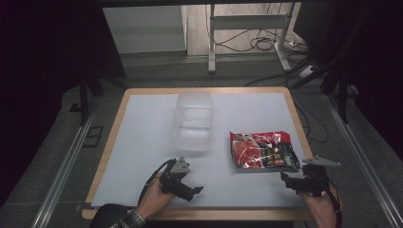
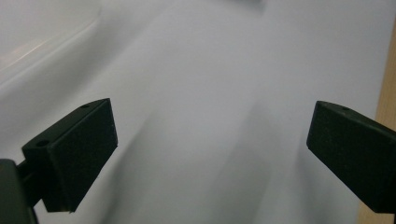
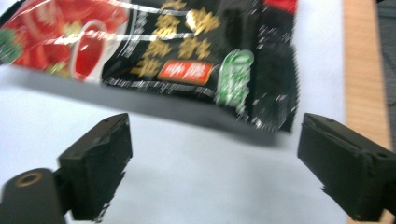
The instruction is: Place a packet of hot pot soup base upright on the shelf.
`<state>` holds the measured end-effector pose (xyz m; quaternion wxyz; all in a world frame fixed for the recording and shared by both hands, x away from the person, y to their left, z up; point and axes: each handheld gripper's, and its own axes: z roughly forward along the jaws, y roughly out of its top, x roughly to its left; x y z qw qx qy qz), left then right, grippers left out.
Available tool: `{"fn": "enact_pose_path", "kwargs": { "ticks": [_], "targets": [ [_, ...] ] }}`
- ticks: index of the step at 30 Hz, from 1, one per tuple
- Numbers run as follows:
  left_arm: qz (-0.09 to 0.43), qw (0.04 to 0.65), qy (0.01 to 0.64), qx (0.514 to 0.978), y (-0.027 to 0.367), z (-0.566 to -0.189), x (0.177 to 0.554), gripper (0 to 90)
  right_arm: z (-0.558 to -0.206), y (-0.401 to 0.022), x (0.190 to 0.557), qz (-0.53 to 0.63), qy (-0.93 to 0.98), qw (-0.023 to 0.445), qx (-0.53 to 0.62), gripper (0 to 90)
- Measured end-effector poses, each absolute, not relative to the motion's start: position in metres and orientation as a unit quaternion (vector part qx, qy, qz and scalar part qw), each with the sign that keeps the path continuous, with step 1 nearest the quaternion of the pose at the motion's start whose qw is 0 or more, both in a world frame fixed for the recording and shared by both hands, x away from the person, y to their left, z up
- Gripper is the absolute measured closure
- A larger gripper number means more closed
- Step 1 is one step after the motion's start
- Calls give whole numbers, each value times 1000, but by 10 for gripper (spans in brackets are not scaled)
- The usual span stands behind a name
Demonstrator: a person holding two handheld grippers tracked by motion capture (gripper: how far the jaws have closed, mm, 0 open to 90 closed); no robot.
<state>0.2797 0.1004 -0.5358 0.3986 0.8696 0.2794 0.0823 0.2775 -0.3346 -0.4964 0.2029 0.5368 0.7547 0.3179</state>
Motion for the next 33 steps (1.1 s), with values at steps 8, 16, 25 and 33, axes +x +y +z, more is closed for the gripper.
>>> {"fn": "enact_pose_path", "kwargs": {
  "ticks": [8,16,25,33],
  "targets": [
    [55,422,290,857,97,-533,292,16,-496,-336,276,354,756,204,512,54],
    [61,409,286,865,91,-534,294,67,-497,-341,277,367,751,206,508,52],
    [56,424,282,859,87,-530,301,230,-498,-341,278,367,753,205,505,44],
    [46,446,278,849,78,-521,315,356,-497,-341,278,364,753,211,505,34]
  ]
}}
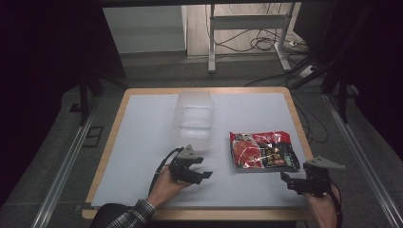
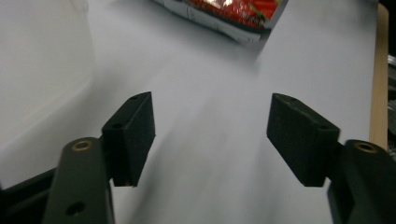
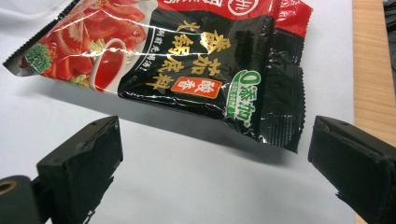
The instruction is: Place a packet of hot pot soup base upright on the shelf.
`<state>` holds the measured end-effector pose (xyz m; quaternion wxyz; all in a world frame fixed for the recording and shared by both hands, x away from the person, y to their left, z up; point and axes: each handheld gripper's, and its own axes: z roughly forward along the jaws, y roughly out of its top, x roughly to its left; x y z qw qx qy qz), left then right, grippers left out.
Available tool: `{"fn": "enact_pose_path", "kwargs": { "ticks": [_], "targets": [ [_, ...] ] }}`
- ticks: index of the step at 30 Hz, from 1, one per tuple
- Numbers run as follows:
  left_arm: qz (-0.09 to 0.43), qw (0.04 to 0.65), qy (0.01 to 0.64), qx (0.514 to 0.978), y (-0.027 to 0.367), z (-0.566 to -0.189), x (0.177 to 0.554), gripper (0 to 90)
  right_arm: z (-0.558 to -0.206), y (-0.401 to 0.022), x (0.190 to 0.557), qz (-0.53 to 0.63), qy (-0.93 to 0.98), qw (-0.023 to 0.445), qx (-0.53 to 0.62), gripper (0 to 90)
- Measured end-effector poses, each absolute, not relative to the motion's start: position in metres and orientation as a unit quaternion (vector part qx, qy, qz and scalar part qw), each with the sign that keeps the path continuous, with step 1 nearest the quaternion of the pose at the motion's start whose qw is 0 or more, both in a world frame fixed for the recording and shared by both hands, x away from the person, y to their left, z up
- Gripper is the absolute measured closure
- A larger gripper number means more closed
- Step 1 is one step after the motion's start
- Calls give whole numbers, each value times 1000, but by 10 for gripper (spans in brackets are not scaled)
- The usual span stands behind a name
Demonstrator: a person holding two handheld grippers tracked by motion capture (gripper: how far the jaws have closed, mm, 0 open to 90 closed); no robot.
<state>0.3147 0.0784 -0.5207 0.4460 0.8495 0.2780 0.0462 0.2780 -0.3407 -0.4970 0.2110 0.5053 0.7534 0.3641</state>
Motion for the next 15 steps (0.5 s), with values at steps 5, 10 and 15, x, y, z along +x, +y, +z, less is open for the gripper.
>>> {"fn": "enact_pose_path", "kwargs": {
  "ticks": [5,10,15],
  "targets": [
    [43,450,276,848,72,-518,321,428,-497,-341,278,363,754,211,505,32],
    [47,458,272,845,64,-514,326,573,-498,-341,279,362,756,209,504,32],
    [49,461,270,844,55,-512,333,673,-498,-341,279,364,755,207,505,32]
  ]
}}
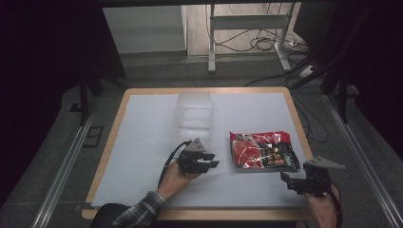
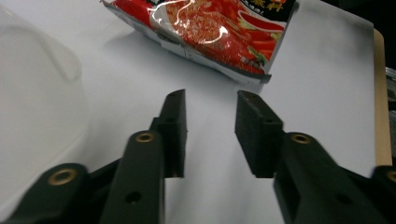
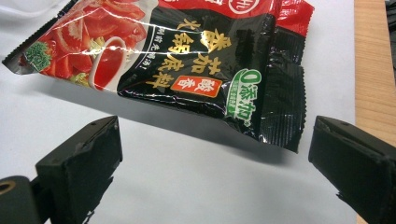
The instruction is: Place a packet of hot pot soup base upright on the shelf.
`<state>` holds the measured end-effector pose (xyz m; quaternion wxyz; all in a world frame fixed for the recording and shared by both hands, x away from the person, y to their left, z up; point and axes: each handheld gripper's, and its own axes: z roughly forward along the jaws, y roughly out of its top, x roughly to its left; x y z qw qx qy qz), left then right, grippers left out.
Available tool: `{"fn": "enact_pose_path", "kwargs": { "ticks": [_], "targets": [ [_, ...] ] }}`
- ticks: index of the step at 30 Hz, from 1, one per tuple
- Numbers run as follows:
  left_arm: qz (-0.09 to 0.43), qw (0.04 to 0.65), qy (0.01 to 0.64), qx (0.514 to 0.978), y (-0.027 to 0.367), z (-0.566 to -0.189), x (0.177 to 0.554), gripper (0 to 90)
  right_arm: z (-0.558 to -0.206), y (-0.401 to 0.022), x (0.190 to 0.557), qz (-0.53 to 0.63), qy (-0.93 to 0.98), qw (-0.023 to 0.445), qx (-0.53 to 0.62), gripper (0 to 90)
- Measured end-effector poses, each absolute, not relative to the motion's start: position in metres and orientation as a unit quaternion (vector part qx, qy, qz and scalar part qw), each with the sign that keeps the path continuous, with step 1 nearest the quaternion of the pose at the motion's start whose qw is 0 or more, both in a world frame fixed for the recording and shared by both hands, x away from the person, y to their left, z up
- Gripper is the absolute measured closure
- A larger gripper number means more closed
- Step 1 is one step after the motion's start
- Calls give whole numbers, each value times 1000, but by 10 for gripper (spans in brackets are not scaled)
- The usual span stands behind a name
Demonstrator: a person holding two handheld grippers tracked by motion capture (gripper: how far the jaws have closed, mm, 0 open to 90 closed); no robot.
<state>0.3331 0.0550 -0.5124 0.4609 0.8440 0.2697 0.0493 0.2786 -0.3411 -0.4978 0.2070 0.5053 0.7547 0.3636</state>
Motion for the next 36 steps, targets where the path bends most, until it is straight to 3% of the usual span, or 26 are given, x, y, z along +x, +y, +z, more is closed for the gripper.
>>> {"fn": "enact_pose_path", "kwargs": {
  "ticks": [10,24,36],
  "targets": [
    [61,457,264,847,31,-512,346,895,-497,-343,279,367,754,211,503,32],
    [71,467,276,837,-6,-509,360,898,-497,-343,279,364,756,211,501,32],
    [108,429,274,854,-30,-521,373,898,-499,-343,279,363,757,206,503,32]
  ]
}}
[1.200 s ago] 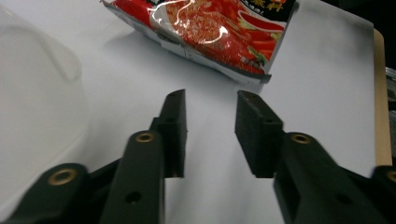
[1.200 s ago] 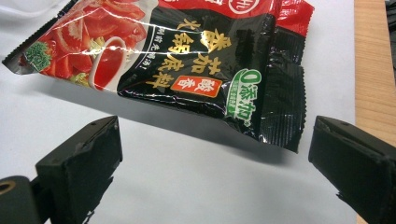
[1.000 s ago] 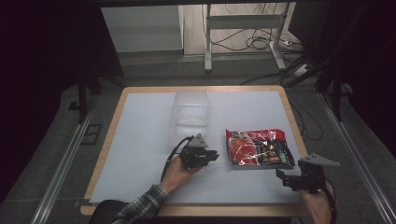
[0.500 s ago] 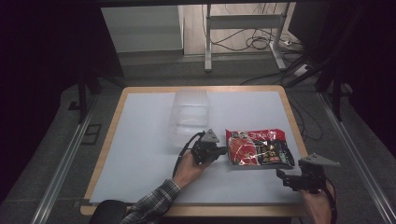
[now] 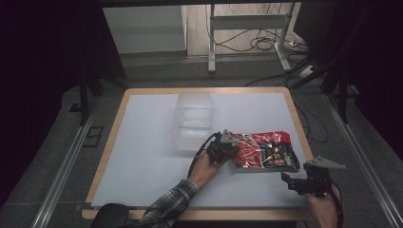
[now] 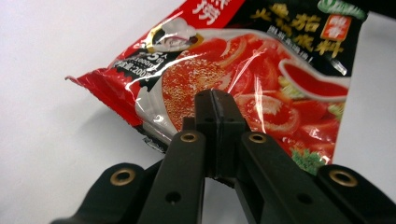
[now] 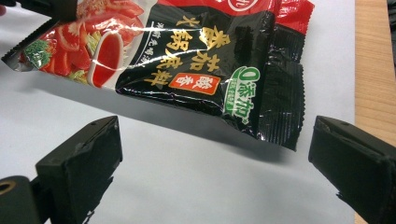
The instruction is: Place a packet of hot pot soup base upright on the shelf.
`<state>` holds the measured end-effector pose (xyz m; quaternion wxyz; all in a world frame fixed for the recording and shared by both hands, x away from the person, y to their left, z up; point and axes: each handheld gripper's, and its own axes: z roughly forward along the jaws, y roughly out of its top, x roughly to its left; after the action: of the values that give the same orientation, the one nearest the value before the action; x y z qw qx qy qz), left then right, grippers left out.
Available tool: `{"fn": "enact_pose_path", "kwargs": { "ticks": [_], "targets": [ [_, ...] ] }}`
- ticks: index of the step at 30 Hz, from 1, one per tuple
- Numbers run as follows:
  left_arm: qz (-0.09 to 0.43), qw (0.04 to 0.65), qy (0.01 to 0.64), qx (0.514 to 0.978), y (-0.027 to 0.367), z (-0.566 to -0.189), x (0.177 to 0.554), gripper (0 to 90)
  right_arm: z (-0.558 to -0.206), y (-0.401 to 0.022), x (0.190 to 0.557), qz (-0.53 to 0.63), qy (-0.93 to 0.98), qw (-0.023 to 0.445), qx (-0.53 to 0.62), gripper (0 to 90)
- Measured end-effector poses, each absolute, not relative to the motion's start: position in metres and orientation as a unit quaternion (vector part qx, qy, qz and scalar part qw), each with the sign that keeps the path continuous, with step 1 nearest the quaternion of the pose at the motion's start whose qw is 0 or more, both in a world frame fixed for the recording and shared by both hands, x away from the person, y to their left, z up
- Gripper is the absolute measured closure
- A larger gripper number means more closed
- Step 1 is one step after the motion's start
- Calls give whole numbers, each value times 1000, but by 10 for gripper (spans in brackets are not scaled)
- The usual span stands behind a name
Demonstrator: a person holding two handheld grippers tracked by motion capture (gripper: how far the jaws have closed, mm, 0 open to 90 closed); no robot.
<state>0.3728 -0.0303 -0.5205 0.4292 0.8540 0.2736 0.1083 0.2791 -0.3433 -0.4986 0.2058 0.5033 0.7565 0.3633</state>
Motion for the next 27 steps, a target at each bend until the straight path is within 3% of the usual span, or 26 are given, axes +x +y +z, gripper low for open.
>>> {"fn": "enact_pose_path", "kwargs": {
  "ticks": [14,27],
  "targets": [
    [146,414,256,861,-31,-525,364,900,-495,-344,276,380,757,198,494,29],
    [127,423,274,854,-21,-531,363,900,-491,-334,278,399,759,189,478,1]
  ]
}}
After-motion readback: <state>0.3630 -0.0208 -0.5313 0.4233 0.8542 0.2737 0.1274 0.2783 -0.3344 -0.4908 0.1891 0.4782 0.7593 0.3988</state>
